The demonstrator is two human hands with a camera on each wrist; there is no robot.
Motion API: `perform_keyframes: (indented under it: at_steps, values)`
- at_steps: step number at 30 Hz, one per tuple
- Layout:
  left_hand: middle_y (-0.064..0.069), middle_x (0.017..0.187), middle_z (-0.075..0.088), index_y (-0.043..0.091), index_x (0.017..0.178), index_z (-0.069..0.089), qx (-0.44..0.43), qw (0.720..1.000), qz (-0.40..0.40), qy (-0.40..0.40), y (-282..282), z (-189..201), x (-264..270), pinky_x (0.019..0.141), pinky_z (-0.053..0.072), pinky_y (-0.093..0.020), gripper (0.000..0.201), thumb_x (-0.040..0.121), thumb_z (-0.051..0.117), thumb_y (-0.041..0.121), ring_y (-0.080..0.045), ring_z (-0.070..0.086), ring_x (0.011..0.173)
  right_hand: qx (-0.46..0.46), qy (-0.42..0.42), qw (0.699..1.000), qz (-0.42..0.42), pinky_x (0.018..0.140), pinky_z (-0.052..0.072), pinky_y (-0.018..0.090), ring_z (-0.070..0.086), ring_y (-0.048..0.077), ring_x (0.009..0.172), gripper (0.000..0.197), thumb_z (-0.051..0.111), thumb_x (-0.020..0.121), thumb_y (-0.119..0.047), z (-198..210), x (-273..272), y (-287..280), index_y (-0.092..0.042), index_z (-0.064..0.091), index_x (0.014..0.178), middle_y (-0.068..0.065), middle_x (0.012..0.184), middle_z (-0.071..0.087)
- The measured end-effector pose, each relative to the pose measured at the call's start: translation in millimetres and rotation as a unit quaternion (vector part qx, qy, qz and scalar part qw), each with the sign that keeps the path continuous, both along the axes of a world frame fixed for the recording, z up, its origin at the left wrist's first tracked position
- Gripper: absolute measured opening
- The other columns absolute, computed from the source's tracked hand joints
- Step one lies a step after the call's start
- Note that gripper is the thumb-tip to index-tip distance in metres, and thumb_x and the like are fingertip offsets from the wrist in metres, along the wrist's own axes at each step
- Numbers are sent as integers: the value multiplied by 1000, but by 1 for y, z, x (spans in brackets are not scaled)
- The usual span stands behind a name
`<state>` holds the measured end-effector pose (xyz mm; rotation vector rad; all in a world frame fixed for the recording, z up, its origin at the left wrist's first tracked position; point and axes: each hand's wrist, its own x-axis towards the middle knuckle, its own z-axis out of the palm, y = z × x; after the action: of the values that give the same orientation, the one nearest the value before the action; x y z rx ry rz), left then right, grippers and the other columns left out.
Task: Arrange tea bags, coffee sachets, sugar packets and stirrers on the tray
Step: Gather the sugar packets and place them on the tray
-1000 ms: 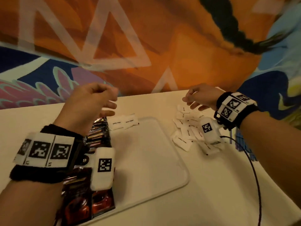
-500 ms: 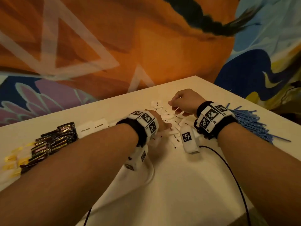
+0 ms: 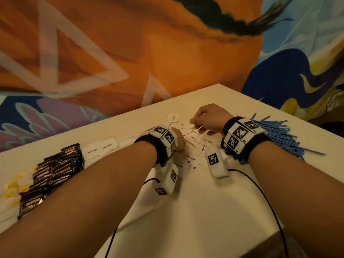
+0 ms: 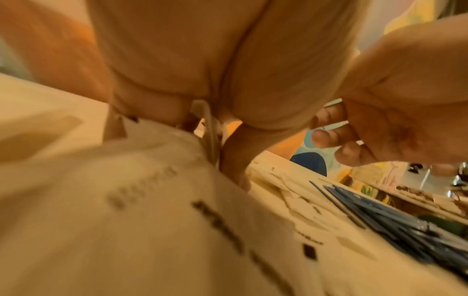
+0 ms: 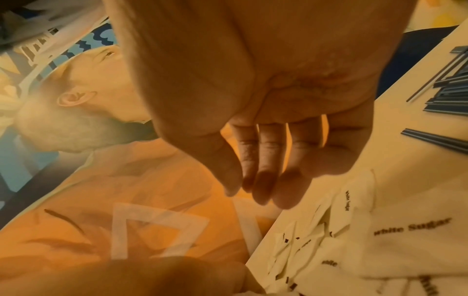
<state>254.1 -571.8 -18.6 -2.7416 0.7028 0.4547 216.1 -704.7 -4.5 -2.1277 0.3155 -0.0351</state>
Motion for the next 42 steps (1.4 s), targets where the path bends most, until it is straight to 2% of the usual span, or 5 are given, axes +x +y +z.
perform_keyframes:
  at_steps: [10,18,23,33,42]
  values:
    - [-11,118,59,10,133,38,-454,856,219,113,59,17,13,89,51,-41,55,88,66,21,-32,60,103,60,-7,997,53,67,55,31,68,18,84,24,68,88,-31,0,-4,24,-11,62,101,4,99,69]
    - [-3,94,58,17,109,45,-630,761,99,123,108,57,-18,59,49,-26,39,82,70,3,-15,57,79,233,-77,962,122,57,46,26,58,19,74,24,71,85,-15,32,-2,94,-5,63,105,9,88,64]
    - [-9,113,63,13,123,46,-787,597,134,83,150,68,-38,78,57,-38,66,67,80,13,-25,66,97,345,-124,919,142,85,54,43,64,27,89,12,65,87,-5,53,-8,135,-3,63,99,18,101,66]
    - [-18,96,70,2,111,61,-890,310,222,249,224,65,-56,62,58,-34,30,101,41,21,-27,70,76,221,-237,936,139,64,52,32,62,13,70,17,80,76,-20,42,-1,228,-24,64,80,-2,77,65]
    - [-28,128,56,-1,128,49,-892,313,264,190,268,53,-49,103,41,-53,36,102,35,19,-41,55,118,139,-251,947,142,55,48,25,58,9,60,25,82,72,-23,30,11,273,-24,59,79,-5,70,62]
